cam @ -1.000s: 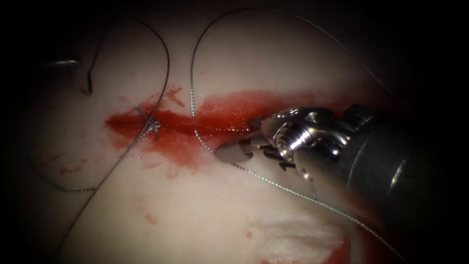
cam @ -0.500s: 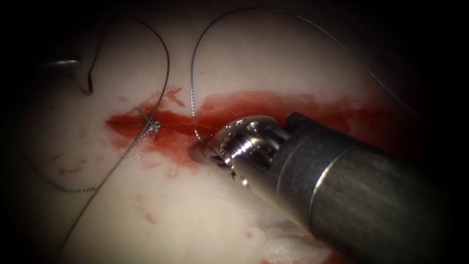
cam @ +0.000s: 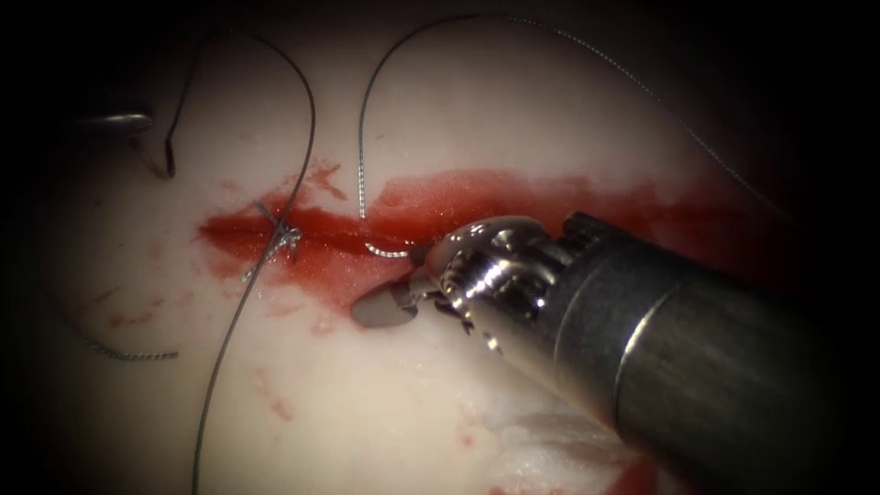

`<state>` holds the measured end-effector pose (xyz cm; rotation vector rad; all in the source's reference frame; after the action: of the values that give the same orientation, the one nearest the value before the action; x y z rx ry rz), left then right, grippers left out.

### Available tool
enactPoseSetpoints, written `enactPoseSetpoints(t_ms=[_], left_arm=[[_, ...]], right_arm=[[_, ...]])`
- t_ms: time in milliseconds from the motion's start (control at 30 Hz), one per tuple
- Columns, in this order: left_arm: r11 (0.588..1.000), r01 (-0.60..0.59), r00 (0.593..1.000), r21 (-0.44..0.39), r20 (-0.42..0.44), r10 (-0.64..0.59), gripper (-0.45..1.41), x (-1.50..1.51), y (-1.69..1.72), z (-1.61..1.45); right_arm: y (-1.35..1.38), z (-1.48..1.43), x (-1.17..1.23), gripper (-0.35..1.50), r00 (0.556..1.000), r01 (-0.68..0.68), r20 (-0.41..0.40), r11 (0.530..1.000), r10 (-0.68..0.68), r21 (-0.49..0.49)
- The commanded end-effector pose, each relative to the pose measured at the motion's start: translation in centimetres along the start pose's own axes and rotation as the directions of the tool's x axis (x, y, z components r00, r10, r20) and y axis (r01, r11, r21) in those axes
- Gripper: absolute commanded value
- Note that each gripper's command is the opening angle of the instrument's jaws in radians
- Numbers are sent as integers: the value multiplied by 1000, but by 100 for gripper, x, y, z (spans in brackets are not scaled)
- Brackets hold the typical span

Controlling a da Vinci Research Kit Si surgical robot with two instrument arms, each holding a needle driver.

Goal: Wound Closure

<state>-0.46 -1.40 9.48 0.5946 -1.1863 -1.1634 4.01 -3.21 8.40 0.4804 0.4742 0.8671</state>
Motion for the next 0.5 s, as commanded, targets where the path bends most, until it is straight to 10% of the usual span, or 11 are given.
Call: enactPoseSetpoints(t_ms=[33,200,333,500], left_arm=[[1000,-5,1000,2,6,5,-45,-12,-1,6],[1000,-5,1000,3,5,5,-45,-12,-1,6],[1000,-5,1000,3,5,5,-45,-12,-1,6],[1000,-5,1000,3,5,5,-45,-12,-1,6]], right_arm=[[1,3,13,99,1000,1,-5,1000,-1,0],[-1,-2,18,88,1000,-6,1,1000,6,5],[-1,-14,27,26,1000,-5,5,1000,5,16],[11,-20,28,39,994,105,13,994,-105,19]])
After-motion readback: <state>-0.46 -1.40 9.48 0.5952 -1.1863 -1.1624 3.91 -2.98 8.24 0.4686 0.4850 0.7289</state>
